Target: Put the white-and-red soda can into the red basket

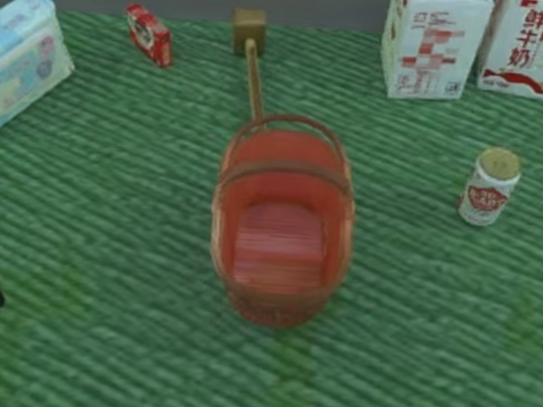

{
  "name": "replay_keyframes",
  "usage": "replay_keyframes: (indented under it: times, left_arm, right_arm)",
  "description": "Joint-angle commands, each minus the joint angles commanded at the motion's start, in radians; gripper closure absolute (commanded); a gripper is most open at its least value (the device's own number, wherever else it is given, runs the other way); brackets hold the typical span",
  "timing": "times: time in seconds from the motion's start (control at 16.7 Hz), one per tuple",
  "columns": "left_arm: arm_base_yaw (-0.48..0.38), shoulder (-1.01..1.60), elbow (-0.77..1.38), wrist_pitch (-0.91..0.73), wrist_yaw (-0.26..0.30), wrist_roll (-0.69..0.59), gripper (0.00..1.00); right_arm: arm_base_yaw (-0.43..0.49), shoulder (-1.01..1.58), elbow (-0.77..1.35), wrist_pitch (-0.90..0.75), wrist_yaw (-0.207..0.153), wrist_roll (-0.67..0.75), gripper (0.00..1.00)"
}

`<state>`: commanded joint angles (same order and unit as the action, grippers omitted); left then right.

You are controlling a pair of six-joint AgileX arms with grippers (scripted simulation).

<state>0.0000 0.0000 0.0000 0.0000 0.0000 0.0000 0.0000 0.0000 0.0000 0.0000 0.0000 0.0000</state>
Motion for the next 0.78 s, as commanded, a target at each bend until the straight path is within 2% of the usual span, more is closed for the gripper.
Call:
replay_keyframes:
  times: [0.36,0.54,0.78]
  left_arm:
    - [0.000,0.000,0.000,0.000,0.000,0.000,0.00]
    - [0.000,0.000,0.000,0.000,0.000,0.000,0.00]
    - [0.000,0.000,0.000,0.000,0.000,0.000,0.00]
  right_arm:
    - [0.013,0.102,0.101,-0.075,-0.001,-0.033,0.00]
    - [0.032,0.289,0.277,-0.195,0.000,-0.086,0.00]
    - [0.065,0.663,0.608,-0.404,0.000,-0.177,0.00]
